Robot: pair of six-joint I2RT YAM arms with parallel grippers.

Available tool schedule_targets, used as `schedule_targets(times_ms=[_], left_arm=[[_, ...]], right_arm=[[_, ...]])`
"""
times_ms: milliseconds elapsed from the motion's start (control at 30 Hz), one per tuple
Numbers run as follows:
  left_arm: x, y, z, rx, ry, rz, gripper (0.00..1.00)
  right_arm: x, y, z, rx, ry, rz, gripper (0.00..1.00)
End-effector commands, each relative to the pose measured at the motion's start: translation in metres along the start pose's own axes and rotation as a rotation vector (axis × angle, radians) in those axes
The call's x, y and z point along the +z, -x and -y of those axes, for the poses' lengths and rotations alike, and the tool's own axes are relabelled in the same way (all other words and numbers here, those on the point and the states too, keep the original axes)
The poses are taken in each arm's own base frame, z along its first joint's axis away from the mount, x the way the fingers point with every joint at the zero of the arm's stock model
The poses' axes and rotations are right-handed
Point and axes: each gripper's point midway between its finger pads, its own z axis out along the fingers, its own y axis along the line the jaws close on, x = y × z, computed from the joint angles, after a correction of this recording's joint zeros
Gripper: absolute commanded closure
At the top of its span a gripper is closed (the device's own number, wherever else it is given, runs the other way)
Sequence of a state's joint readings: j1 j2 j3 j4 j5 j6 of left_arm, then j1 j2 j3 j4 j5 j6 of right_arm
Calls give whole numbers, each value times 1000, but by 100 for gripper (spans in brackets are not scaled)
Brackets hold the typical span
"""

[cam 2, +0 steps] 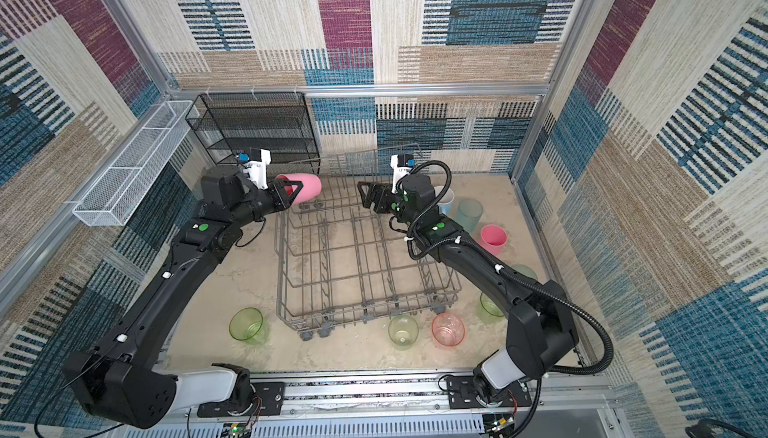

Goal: Load the cups into the dish rack
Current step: 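Carry the pink cup over the rack toward the waiting right gripper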

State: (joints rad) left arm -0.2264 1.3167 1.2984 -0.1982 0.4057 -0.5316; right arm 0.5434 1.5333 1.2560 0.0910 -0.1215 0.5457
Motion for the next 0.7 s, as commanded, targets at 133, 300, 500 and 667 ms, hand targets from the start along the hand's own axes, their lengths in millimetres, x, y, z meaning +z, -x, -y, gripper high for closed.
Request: schedule_targets(times_ms=[133,300,500,667], left_arm=[[23,4,32,-106,-307,38,98],[38,3,36,-190,-425,53,99],[43,4,37,-259,-508,86,99],[47,-1,38,-294,-540,90,97]], right_arm=[[15,-2,-2,277,69,-52,8],[15,-4,13,447,81,-54,8],[16,4,14,584,126,-29,9],[16,8,12,662,156,-15,9]])
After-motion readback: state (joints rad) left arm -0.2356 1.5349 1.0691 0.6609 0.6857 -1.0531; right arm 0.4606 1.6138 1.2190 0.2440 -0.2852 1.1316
